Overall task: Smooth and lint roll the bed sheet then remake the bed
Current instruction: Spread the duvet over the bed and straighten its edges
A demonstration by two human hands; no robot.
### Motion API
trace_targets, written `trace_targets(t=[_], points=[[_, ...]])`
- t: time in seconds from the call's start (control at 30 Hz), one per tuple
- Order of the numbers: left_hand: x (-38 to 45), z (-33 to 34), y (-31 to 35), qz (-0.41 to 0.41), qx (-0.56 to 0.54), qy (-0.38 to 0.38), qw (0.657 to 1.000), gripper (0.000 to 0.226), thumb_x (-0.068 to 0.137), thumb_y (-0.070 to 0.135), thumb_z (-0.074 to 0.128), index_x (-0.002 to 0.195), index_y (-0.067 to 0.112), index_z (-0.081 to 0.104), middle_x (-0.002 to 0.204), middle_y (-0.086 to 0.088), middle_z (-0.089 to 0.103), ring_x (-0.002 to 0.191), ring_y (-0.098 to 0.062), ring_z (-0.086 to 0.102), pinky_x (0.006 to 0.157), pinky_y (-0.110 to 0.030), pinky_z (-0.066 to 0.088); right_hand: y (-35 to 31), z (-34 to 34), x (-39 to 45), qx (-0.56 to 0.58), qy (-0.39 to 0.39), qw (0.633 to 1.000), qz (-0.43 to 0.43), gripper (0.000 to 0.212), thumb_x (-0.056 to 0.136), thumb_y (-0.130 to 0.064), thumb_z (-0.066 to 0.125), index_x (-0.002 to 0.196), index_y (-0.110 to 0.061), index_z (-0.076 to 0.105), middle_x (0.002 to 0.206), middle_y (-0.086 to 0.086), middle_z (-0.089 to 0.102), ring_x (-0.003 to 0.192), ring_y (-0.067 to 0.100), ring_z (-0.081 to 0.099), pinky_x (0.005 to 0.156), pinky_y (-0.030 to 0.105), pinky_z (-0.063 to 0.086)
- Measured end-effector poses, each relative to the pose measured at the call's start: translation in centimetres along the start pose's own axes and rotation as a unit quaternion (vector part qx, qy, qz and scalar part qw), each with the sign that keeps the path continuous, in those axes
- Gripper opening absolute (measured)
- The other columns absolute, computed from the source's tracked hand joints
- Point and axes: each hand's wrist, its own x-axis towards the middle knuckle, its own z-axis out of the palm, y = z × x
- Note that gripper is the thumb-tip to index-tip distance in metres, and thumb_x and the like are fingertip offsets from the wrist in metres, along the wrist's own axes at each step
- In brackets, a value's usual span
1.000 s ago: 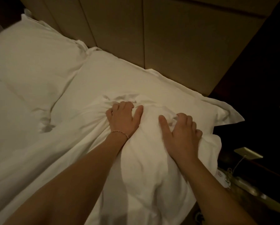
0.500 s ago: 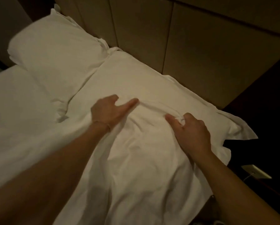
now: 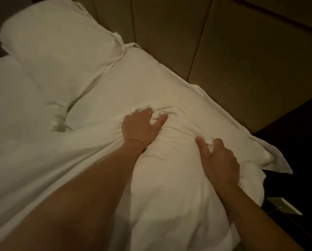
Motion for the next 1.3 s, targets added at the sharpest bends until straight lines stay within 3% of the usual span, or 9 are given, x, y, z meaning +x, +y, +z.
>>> trace_targets(t=[0.2,0.3,0.43,0.53,0.67,0.83,1.07,1.2,1.3], points=[[0.8,0.2,-1.9,0.035,-0.019,-0.015,0.999,0.059,0.091,0.074,0.038,0.115,0.024,0.059,0.114,-0.002,0.067,0.108,-0.029,0.058,0.087,-0.041,0.037,-0.6,0.0,-0.2,0.029,0.019,0.999,-0.019,0.066,0.088,-0.076,0.028,0.103,-0.016,0.051,0.093,0.006,0.063,0.076,0.022,0.051,0.066,0.034,0.038],[0.1,-1.0,-2.4,0.027,-0.031,0.034,0.999,0.064,0.084,0.079,0.044,0.117,0.027,0.062,0.115,-0.003,0.061,0.108,-0.029,0.053,0.09,-0.04,0.041,1.0,-1.4,-0.9,0.046,-0.046,0.998,-0.003,0.075,0.085,-0.08,0.031,0.094,-0.01,0.058,0.084,0.0,0.062,0.073,0.02,0.052,0.067,0.033,0.04],[-0.1,-4.3,-0.1,-0.017,-0.059,-0.043,0.997,0.069,0.083,0.084,0.04,0.065,0.019,0.057,0.066,0.0,0.061,0.076,-0.027,0.063,0.065,-0.034,0.041,3.2,-5.6,-1.4,0.088,-0.139,0.984,0.064,0.085,0.072,-0.087,0.037,0.065,-0.006,0.064,0.066,0.009,0.064,0.069,0.027,0.061,0.063,0.034,0.048],[-1.9,-4.7,1.7,-0.011,-0.089,-0.037,0.995,0.071,0.081,0.083,0.044,0.055,0.017,0.043,0.053,0.003,0.051,0.063,-0.022,0.057,0.059,-0.032,0.037,5.8,-7.1,-2.0,0.066,-0.12,0.986,0.094,0.082,0.073,-0.086,0.042,0.066,-0.008,0.066,0.067,0.009,0.065,0.067,0.027,0.062,0.069,0.04,0.055],[-4.0,-1.5,2.1,0.035,-0.028,-0.128,0.991,0.067,0.087,0.083,0.033,0.087,0.025,0.067,0.085,-0.002,0.07,0.085,-0.025,0.066,0.066,-0.032,0.039,6.7,-3.9,-3.5,0.022,-0.098,0.989,0.107,0.083,0.075,-0.088,0.033,0.077,-0.01,0.065,0.079,0.009,0.066,0.072,0.025,0.06,0.073,0.037,0.052],[-3.6,-0.5,0.4,0.073,-0.038,-0.08,0.993,0.062,0.094,0.073,0.034,0.09,0.02,0.065,0.086,-0.005,0.069,0.083,-0.028,0.065,0.068,-0.035,0.042,2.7,-1.4,-3.3,0.013,0.079,0.997,0.003,0.068,0.093,-0.07,0.032,0.115,-0.009,0.054,0.11,0.017,0.059,0.098,0.034,0.053,0.085,0.045,0.044],[-5.2,-3.2,-5.2,0.193,0.049,-0.028,0.98,0.053,0.097,0.061,0.03,0.104,0.017,0.058,0.094,-0.004,0.064,0.086,-0.029,0.057,0.075,-0.04,0.037,-7.8,3.0,-3.6,-0.085,0.003,0.982,-0.17,0.071,0.093,-0.066,0.019,0.146,-0.018,0.028,0.152,0.013,0.03,0.139,0.03,0.026,0.115,0.053,0.014],[-7.2,-5.1,-13.8,0.137,0.119,-0.083,0.98,0.065,0.095,0.073,0.024,0.123,0.021,0.052,0.104,-0.002,0.06,0.089,-0.028,0.055,0.077,-0.04,0.037,-12.8,5.0,-3.4,-0.097,0.012,0.978,-0.183,0.074,0.094,-0.064,0.016,0.149,-0.016,0.025,0.154,0.015,0.027,0.143,0.033,0.019,0.115,0.055,0.013],[-8.7,-6.7,-20.2,0.073,0.124,-0.155,0.977,0.072,0.091,0.078,0.013,0.126,0.024,0.047,0.109,0.0,0.059,0.094,-0.026,0.055,0.082,-0.041,0.038,-16.9,7.5,-4.9,-0.162,-0.026,0.951,-0.263,0.07,0.095,-0.062,0.017,0.142,-0.018,0.042,0.147,0.01,0.042,0.138,0.036,0.029,0.112,0.056,0.013]])
